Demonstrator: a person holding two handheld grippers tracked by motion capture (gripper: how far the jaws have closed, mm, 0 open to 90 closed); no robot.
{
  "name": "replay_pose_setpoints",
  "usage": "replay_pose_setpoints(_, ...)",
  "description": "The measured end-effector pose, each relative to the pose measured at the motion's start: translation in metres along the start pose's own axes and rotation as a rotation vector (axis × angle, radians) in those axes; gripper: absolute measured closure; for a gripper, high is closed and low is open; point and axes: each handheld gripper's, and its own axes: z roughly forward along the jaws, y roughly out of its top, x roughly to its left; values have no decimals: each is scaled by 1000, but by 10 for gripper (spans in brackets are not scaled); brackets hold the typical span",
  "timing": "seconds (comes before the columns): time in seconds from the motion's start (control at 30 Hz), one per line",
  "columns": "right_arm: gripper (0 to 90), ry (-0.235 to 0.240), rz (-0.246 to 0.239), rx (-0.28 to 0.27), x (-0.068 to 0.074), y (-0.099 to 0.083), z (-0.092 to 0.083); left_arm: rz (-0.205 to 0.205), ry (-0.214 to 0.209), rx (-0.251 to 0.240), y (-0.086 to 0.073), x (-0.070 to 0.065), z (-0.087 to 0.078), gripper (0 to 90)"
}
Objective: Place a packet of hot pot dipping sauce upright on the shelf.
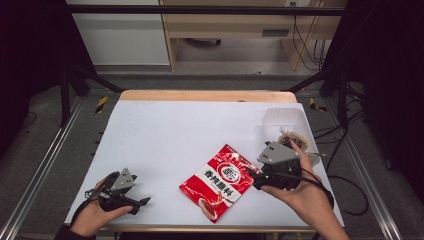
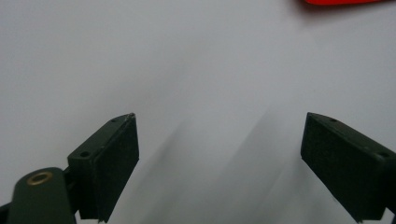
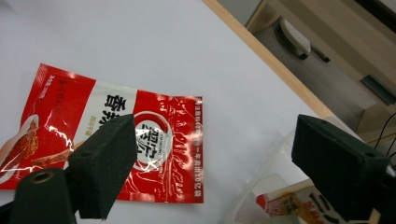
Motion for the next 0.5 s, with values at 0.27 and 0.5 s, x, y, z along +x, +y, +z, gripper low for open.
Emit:
replay_pose_setpoints(0.27, 123, 13, 105, -10, 18, -19, 26, 4, 1, -8, 1, -1, 0, 122)
replay_pose_setpoints(0.5, 196, -3, 139, 1, 31, -34, 51, 10, 0, -11, 2, -3, 0, 123)
